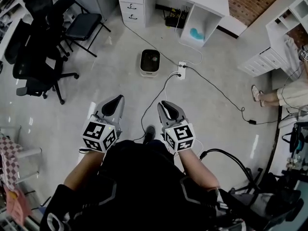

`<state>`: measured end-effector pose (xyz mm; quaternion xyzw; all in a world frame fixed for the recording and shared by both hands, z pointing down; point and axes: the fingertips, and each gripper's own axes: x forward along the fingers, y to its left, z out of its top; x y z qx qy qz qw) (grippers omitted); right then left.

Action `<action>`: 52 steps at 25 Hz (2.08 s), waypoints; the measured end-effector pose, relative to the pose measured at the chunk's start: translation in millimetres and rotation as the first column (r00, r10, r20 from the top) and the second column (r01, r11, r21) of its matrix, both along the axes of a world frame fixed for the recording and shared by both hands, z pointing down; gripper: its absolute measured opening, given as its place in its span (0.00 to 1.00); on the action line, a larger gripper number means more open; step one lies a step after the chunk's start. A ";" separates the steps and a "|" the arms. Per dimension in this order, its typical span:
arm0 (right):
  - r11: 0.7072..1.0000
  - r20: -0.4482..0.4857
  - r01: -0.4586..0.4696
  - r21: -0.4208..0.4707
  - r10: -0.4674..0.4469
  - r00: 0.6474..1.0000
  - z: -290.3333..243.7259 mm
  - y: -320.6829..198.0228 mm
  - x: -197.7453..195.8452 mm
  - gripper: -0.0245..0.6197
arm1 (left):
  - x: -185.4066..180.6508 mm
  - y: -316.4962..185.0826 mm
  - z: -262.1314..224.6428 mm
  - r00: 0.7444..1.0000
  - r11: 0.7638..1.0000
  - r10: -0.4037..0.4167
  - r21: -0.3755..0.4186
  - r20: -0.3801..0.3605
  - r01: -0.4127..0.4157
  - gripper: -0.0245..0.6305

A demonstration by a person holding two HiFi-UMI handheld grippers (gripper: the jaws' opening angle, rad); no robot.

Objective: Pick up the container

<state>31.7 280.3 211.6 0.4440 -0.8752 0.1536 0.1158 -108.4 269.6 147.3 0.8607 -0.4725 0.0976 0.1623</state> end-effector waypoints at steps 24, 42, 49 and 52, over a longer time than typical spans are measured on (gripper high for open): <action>0.971 -0.058 -0.024 -0.239 0.010 0.998 101.2 -194.2 -18.6 0.18 | -12.7 -230.8 64.1 0.989 0.984 0.147 -0.101 -0.020 -0.149 0.05; 0.905 -0.052 -0.045 -0.423 0.025 0.998 212.3 -313.3 36.1 0.19 | 40.6 -343.9 147.4 0.950 0.939 0.304 -0.193 0.072 -0.285 0.05; 0.887 -0.049 0.009 -0.461 -0.035 0.998 286.6 -366.9 82.6 0.20 | 88.2 -385.4 219.1 0.957 0.941 0.277 -0.226 0.089 -0.252 0.05; 0.875 -0.057 0.076 -0.478 -0.117 0.991 316.5 -382.4 90.8 0.20 | 101.0 -401.8 250.5 0.976 0.945 0.206 -0.273 0.068 -0.181 0.05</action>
